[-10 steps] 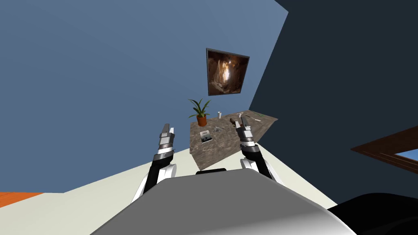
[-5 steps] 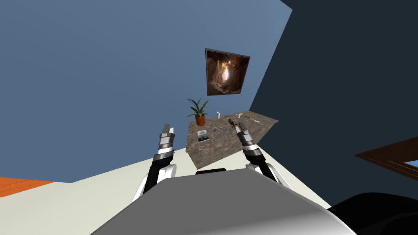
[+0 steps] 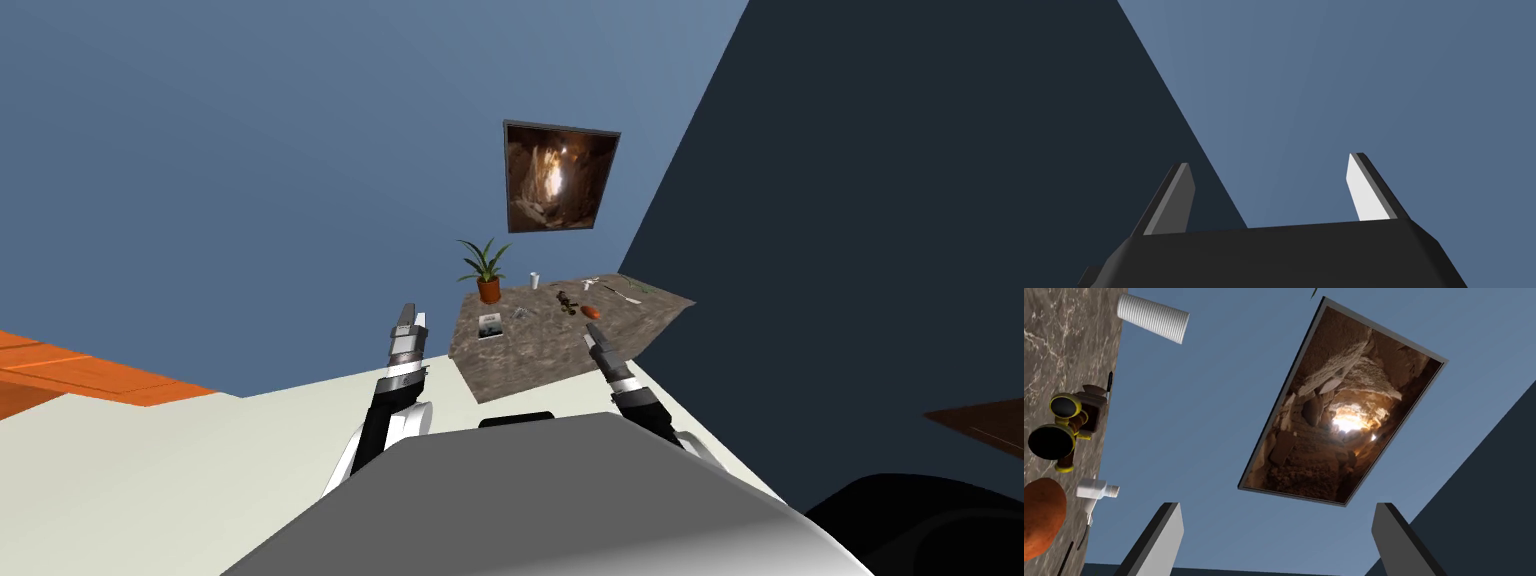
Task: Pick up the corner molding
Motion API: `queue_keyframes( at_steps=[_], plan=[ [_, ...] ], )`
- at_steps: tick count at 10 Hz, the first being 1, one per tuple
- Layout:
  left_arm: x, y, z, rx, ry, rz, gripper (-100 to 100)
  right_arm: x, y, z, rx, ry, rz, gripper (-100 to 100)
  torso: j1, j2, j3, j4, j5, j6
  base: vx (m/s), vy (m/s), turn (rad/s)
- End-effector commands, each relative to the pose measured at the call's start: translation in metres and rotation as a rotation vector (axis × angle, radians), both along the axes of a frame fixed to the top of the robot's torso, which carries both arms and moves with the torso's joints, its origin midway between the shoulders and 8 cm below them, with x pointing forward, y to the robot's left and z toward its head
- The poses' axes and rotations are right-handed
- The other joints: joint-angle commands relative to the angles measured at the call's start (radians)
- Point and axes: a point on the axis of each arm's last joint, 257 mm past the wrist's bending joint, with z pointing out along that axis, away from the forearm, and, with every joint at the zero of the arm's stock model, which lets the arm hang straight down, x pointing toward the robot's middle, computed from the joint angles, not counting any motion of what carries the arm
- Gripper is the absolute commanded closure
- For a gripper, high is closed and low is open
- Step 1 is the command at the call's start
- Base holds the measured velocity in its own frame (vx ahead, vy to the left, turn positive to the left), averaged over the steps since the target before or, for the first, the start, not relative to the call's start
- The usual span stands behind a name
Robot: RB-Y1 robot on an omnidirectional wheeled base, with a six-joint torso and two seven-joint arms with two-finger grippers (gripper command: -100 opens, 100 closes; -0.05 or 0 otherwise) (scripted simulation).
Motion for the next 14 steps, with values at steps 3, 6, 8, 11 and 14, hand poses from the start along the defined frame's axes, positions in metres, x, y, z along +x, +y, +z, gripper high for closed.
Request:
queue_keyframes(
  at_steps=[3, 6, 8, 11, 14],
  plan=[
    [0.0, 0.0, 0.0, 0.0, 0.0, 0.0, 0, -0.029, -0.028, -0.064, -0.05, 0.174, -0.018, -100, 0.002, -0.001, 0.0, 0.0, 0.0, 0.001, -0.098, -0.145, 0.177],
    [0.0, 0.0, 0.0, 0.0, 0.0, 0.0, 0, -0.077, -0.065, -0.13, -0.122, 0.38, -0.03, -100, 0.003, 0.0, 0.0, 0.0, 0.001, 0.0, -0.118, -0.137, 0.379],
    [0.0, 0.0, 0.0, 0.0, 0.0, 0.0, 0, -0.099, -0.079, -0.152, -0.149, 0.456, -0.033, -100, 0.003, -0.001, 0.0, 0.0, 0.001, 0.001, -0.106, -0.091, 0.135],
    [0.0, 0.0, 0.0, 0.0, 0.0, 0.0, 0, -0.143, -0.105, -0.184, -0.208, 0.591, -0.025, -100, 0.007, -0.003, -0.002, 0.0, 0.002, 0.0, -0.099, -0.049, 0.329],
    [0.0, 0.0, 0.0, 0.0, 0.0, 0.0, 0, -0.174, -0.123, -0.206, -0.236, 0.681, -0.028, -100, 0.009, -0.006, -0.003, -0.001, 0.002, 0.0, -0.063, -0.02, 0.199]
  ],
)
